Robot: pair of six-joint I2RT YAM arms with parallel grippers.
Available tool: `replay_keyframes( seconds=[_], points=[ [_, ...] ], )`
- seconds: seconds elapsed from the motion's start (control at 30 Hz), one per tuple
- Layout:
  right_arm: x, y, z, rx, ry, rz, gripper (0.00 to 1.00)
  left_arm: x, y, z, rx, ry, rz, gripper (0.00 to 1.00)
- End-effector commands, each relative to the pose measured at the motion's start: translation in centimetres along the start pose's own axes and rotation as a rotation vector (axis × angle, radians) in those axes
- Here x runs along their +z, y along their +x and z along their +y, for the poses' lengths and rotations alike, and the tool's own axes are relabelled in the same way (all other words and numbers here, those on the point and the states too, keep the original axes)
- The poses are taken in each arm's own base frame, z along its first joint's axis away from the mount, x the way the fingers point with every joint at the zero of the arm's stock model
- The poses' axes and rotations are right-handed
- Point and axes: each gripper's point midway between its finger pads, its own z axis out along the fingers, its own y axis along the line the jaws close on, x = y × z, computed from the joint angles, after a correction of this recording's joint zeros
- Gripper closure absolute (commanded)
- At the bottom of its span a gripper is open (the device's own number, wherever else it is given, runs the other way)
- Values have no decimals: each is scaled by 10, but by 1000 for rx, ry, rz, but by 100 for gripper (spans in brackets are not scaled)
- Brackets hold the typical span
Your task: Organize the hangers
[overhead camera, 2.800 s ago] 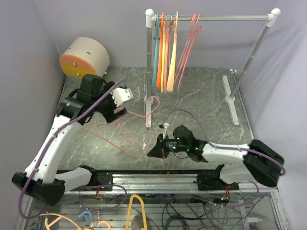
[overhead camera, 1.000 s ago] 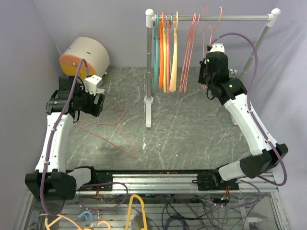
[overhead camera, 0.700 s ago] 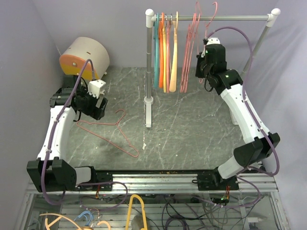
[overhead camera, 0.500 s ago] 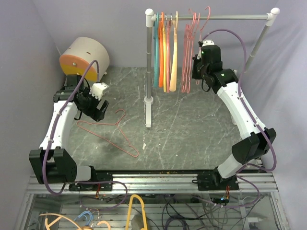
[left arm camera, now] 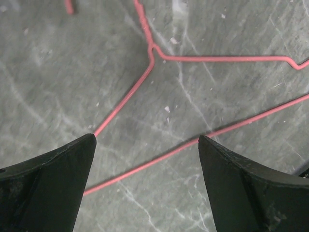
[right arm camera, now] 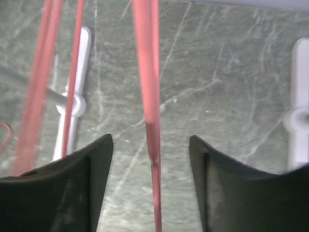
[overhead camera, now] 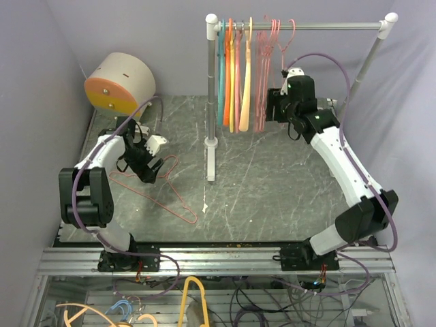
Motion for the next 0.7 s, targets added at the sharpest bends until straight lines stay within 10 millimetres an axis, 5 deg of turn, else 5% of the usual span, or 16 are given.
replay_keyframes(
  seconds=[0.0, 0.03, 0.07, 0.4, 0.67],
  points=[
    [-34, -16, -14, 33, 34, -103, 25, 29, -24, -3, 135, 30, -75, 2],
    [-39, -14, -17, 50, 45, -111, 6, 36, -26, -3, 158, 24, -70, 2],
    [-43, -11, -20, 71, 60, -119, 1, 42, -27, -3, 180, 15, -62, 2],
    [-59, 60, -29, 143, 61, -82, 0, 85, -31, -4, 271, 46, 6, 19],
    [-58, 82, -36, 141, 95, -47, 0, 96, -4, -7, 293, 51, 100, 30]
  ],
)
